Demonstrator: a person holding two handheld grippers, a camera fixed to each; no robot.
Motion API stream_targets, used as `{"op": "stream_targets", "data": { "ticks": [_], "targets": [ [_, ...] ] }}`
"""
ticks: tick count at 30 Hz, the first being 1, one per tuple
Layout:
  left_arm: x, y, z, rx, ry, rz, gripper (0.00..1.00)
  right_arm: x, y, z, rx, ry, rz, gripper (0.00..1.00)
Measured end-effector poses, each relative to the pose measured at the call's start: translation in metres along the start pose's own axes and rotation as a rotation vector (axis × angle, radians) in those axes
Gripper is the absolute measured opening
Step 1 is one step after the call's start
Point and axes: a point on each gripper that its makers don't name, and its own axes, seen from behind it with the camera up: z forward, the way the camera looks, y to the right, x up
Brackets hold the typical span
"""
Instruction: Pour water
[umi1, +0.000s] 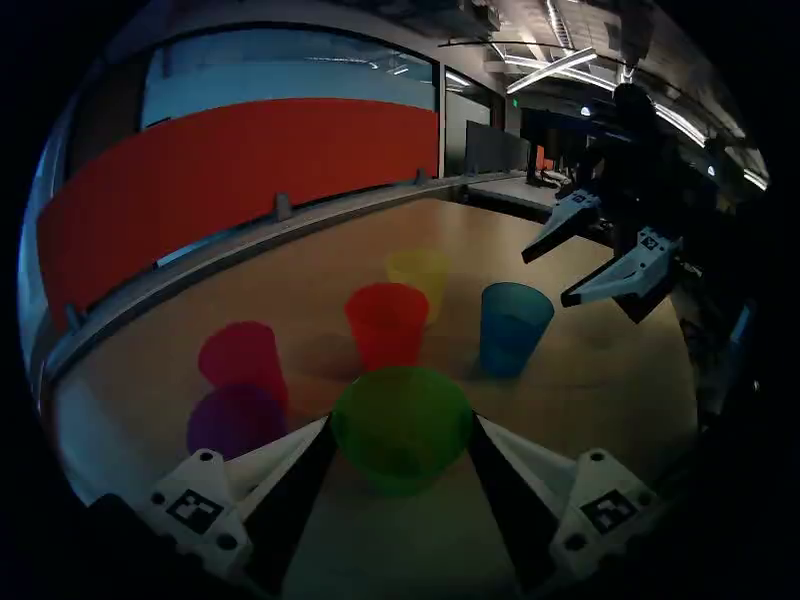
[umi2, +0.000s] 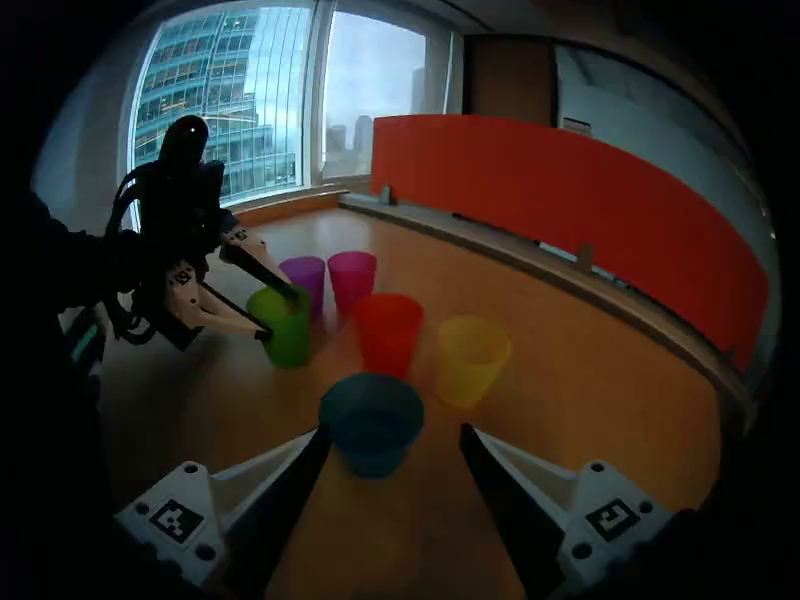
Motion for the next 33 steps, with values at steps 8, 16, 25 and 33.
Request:
{"op": "stream_targets", "data": {
  "ticks": [8, 16, 25, 33],
  "targets": [
    [0.006, 0.000, -0.007, 0.007, 0.019, -0.010, 0.89, -0.010, -0.009, 0.013, 0.011, -0.016, -0.011, 1.00],
    [0.009, 0.000, -0.014, 0.012, 0.034, -0.013, 0.89, -0.016, -0.016, 0.028, 0.021, -0.024, -0.010, 1.00],
    [0.012, -0.001, -0.022, 0.019, 0.047, -0.022, 0.89, -0.017, -0.018, 0.044, 0.022, -0.023, -0.006, 1.00],
    [0.011, -0.002, -0.028, 0.028, 0.052, -0.020, 0.89, -0.017, -0.018, 0.052, 0.023, -0.018, -0.007, 1.00]
  ]
}}
